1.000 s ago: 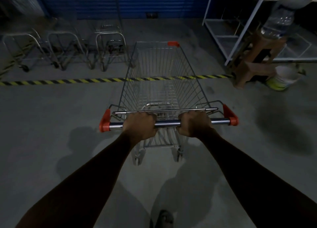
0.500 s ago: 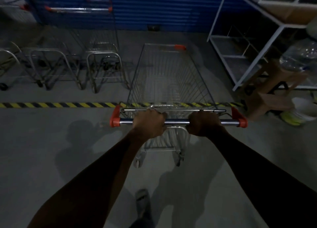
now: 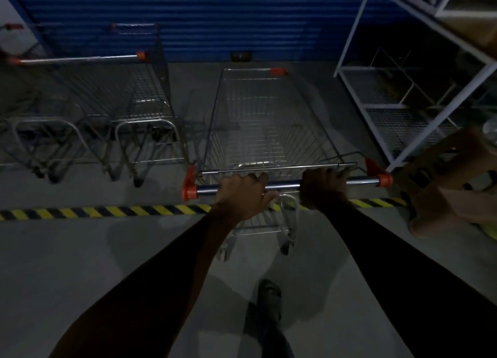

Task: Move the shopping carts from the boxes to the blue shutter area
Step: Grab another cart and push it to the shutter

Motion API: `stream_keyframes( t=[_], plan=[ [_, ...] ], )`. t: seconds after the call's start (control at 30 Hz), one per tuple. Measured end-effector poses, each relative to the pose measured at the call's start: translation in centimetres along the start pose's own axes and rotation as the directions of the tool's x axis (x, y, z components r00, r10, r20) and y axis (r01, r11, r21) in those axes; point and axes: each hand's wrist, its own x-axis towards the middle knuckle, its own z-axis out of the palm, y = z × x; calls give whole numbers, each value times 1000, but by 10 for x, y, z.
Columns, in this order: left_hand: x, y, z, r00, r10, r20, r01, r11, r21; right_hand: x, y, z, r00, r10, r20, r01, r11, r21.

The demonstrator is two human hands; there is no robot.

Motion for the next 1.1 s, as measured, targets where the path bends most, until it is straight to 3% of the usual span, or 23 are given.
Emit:
stream_keyframes(
  t=[0.13,0.27,0.4,0.47,0.57,0.67,0.77,1.1],
  plan=[
    [92,-18,3,1000,-27,0,27,1000,6,105,17,15,1000,14,21,-14,1000,-2],
    [158,-45,8,999,-38,-6,38,999,19,188,28,6,990,47,136,-34,995,-95],
    [213,-81,18,999,-49,-10,49,998,27,262,22,22,956,11,293,-4,1000,-22],
    [241,-101,23,998,-59,0,59,998,2,295,12,9,960,-11,280,36,996,-85],
    [280,-134,29,999,-42,-10,42,999,-10,352,2,11,961,-14,276,8,1000,23],
    [313,-173,36,999,-6,-41,5,1000,-18,393,-15,23,975,-46,219,50,999,-14],
    [344,-222,42,998,50,-39,-51,998,-21,440,-40,26,963,-25,268,38,998,-42],
    [429,-347,45,994,25,103,-22,999,-31,556,-111,36,961,-7,278,5,1000,6]
  ],
)
